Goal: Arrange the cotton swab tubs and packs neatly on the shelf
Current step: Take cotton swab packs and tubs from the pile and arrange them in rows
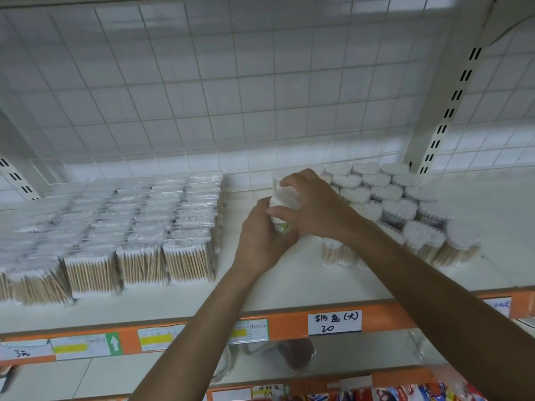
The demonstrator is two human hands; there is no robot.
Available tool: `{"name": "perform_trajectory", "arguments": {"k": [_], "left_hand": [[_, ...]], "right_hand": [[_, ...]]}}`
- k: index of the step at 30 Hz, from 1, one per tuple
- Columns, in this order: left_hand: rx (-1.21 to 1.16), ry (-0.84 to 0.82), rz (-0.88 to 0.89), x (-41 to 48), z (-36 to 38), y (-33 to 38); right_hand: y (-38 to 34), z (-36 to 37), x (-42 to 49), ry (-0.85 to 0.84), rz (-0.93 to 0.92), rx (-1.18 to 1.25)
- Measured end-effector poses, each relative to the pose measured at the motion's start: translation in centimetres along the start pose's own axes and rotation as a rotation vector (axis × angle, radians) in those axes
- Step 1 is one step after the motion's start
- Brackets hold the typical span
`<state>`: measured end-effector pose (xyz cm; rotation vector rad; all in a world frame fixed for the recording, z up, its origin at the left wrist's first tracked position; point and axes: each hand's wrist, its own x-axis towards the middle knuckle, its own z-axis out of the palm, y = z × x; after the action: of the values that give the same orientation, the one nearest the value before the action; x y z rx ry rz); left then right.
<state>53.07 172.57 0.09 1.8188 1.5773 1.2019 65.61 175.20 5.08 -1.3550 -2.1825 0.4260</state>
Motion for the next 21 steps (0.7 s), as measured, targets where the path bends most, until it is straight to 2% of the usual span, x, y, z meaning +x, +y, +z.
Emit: {"name": "perform_trajectory", "arguments": {"k": [4,8,12,15,17,19,21], "left_hand": [[-0.008,-0.006,-0.008,0.7,-0.4,-0.4],[-0.229,-0.156,-0.033,1.0,-1.4,0.0],[-0.298,-0.258,-0.058,0.7,-0.9,-0.6],[-0.193,-0.178,-0.01,0.6,-0.4,-1.0],[-0.087,-0.149,0.125,0.7,-0.5,-1.1],[0.035,-0.154,0.23,0.9,-0.6,-1.3],[0.136,-0.132,0.214,0.9,-0.5,-1.7]], "right_hand": [[0.4,-1.5,0.1,-0.096,-0.085,-0.029],[0.5,-3.3,0.0,-0.208,-0.193,-0.1],[0.0,-3.5,-0.2,-0.297,-0.233,-0.078],[0.2,-3.5,-0.2,-0.21,-0.149,-0.096],[0.4,-3.4,-0.3,-0.169,-0.09,-0.11],[0.6,-3.2,-0.4,-0.18,-0.064,-0.156],[0.9,-2.9,-0.4,-0.217,-0.095,-0.156]]}}
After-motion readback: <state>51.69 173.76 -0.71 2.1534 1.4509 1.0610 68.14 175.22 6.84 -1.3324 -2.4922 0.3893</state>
